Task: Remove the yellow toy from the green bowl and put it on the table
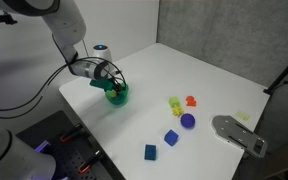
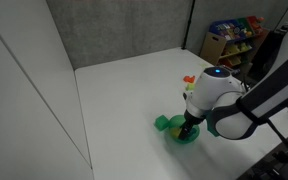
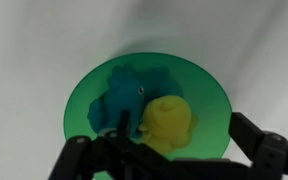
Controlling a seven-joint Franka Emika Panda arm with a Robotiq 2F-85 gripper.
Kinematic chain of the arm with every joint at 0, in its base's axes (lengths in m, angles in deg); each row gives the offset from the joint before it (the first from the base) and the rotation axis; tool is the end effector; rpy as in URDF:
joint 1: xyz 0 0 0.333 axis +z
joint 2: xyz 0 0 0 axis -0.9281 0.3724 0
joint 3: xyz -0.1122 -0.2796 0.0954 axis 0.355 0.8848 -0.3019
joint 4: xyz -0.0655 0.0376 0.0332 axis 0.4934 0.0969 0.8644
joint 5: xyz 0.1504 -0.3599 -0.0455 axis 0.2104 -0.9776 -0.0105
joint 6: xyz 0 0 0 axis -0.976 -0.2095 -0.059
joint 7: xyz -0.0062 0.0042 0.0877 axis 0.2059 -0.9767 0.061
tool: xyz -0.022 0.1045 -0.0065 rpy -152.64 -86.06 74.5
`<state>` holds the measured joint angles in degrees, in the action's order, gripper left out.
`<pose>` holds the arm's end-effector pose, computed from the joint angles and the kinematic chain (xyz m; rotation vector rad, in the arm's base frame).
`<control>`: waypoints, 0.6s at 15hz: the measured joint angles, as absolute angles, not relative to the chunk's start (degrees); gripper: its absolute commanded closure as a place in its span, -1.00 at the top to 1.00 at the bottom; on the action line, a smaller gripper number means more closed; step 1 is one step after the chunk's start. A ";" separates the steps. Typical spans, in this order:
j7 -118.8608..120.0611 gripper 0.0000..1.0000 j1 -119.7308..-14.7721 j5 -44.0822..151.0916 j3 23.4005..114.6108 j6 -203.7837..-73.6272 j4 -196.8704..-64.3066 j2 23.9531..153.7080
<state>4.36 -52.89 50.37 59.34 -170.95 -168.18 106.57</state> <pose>0.4843 0.1968 0.1001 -3.0298 -0.6698 -0.0690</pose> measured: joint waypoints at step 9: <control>4.53 1.00 -51.30 49.79 61.06 -174.28 -168.17 106.96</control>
